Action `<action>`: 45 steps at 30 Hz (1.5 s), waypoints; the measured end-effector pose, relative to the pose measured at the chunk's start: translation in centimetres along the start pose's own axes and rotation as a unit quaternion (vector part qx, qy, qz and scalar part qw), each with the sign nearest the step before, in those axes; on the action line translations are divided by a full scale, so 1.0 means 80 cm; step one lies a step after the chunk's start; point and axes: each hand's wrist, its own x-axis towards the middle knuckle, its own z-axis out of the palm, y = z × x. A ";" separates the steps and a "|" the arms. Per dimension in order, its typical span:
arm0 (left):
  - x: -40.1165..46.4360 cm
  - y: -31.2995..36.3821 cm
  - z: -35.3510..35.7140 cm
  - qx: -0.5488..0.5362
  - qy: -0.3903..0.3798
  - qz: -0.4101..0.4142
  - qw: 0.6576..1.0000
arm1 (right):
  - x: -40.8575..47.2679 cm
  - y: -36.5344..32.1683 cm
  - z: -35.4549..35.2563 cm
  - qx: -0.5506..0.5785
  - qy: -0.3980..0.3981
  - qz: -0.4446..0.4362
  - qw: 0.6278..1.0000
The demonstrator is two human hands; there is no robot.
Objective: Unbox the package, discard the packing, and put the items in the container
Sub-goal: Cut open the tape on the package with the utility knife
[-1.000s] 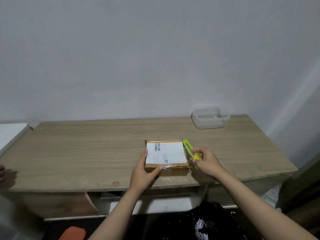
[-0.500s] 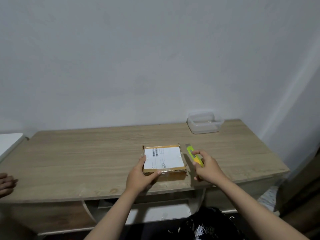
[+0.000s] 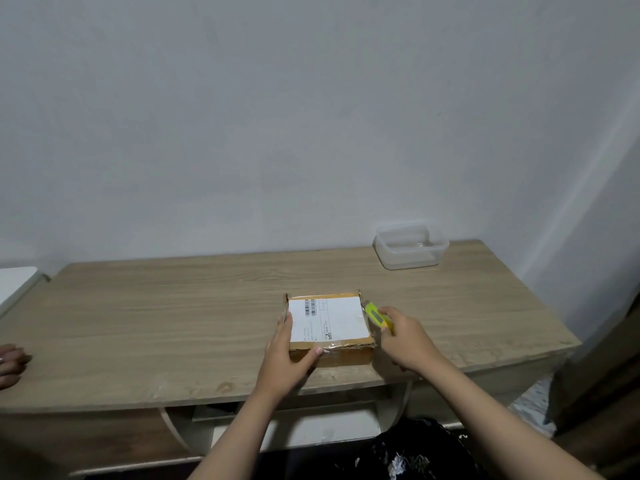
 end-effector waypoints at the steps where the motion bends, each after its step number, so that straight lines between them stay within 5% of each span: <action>1: 0.000 0.000 0.000 -0.004 0.003 0.003 1.000 | 0.001 -0.001 0.001 -0.005 -0.003 -0.003 1.000; 37: -0.005 0.002 0.006 -0.017 0.027 -0.038 0.999 | -0.015 -0.041 -0.037 -0.116 -0.156 0.044 0.980; 45: -0.005 0.004 0.005 -0.029 0.023 -0.037 0.999 | -0.018 -0.029 -0.053 -0.070 -0.156 0.064 0.983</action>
